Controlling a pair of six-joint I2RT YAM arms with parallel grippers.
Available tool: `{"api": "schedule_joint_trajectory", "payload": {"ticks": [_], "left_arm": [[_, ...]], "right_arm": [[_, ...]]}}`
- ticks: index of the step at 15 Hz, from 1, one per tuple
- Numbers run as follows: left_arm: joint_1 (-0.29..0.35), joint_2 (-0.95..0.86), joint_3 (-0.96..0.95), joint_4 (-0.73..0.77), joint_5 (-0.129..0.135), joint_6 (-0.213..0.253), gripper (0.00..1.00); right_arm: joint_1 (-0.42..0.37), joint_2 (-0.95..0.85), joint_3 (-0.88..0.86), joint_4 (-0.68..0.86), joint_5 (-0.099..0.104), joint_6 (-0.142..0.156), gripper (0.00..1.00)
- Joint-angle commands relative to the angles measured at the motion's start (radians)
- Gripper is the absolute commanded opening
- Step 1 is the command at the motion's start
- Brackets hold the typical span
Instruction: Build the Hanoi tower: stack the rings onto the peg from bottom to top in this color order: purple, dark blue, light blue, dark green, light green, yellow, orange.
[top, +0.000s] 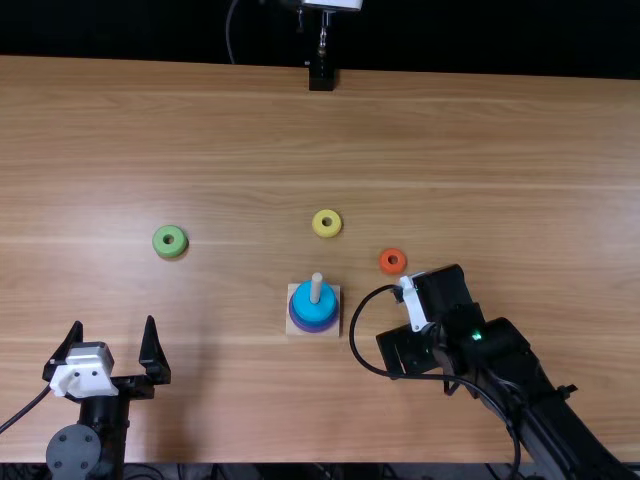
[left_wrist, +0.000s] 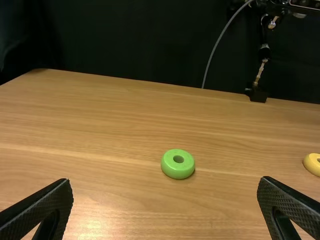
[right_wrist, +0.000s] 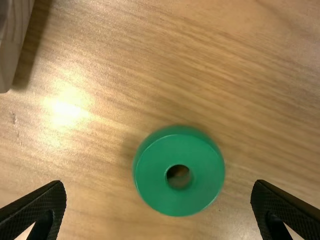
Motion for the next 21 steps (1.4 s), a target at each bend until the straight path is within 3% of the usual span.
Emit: {"api": "schedule_joint_trajectory", "payload": {"ticks": [1,13,14,16,17,21], "left_arm": [[0.007,-0.011,-0.034,-0.006,0.001,0.010,1.00],[0.007,-0.011,-0.034,-0.006,0.001,0.010,1.00],[0.007,-0.011,-0.034,-0.006,-0.001,0.010,1.00],[0.007,-0.011,-0.034,-0.006,0.001,0.010,1.00],[0.007,-0.011,-0.034,-0.006,0.001,0.010,1.00],[0.007,-0.011,-0.034,-0.006,0.001,0.010,1.00]], "right_arm": [[-0.002,0.020,-0.009,0.006,0.004,0.002,1.00],[-0.025,0.176,-0.007,0.058,0.008,-0.005,1.00],[-0.040,0.176,-0.004,0.056,0.008,-0.005,0.85],[-0.057,0.176,-0.006,0.054,0.008,-0.007,0.17],[-0.057,0.176,-0.007,0.052,0.008,-0.007,0.00],[-0.068,0.175,0.003,0.050,0.008,-0.007,0.00]]}}
